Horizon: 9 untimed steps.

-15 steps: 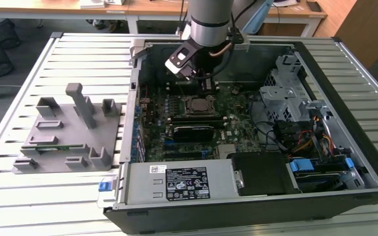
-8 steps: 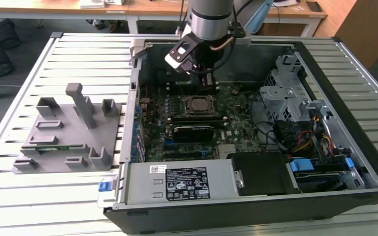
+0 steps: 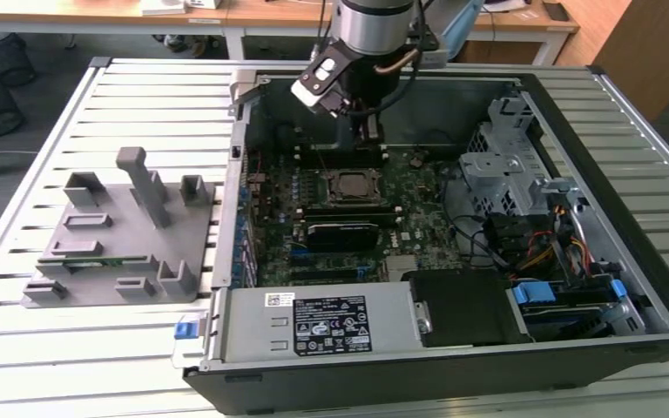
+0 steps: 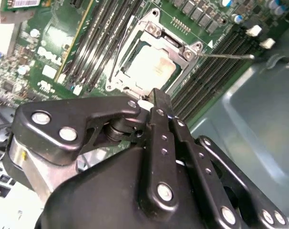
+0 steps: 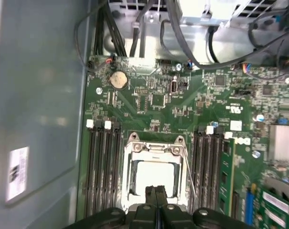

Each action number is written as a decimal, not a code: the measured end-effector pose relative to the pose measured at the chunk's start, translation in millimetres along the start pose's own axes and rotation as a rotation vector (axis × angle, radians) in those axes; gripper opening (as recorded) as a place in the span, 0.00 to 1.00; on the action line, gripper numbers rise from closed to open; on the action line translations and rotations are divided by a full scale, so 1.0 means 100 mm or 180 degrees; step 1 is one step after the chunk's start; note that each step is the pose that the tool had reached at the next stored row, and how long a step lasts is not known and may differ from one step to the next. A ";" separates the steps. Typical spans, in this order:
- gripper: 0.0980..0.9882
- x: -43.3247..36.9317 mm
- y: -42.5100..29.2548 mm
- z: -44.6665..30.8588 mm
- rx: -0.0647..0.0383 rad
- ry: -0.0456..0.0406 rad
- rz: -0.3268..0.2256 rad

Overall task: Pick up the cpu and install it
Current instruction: 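Install the first cpu locking lever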

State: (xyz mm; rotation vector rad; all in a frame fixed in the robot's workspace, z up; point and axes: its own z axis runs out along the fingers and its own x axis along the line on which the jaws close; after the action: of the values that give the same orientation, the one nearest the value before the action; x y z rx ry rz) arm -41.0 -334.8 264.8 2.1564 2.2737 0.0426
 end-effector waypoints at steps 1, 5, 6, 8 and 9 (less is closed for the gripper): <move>0.01 0.000 0.001 -0.042 -0.0001 -0.0001 0.0000; 0.01 0.002 0.005 -0.194 -0.0004 -0.0001 0.0000; 0.01 0.003 0.005 -0.208 -0.0005 -0.0001 0.0000; 0.01 0.003 0.002 -0.210 -0.0006 0.0000 -0.0035; 0.01 0.003 0.002 -0.210 -0.0006 0.0002 -0.0089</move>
State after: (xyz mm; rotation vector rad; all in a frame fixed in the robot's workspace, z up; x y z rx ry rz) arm -41.4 -334.7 285.8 2.1235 2.3028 0.0450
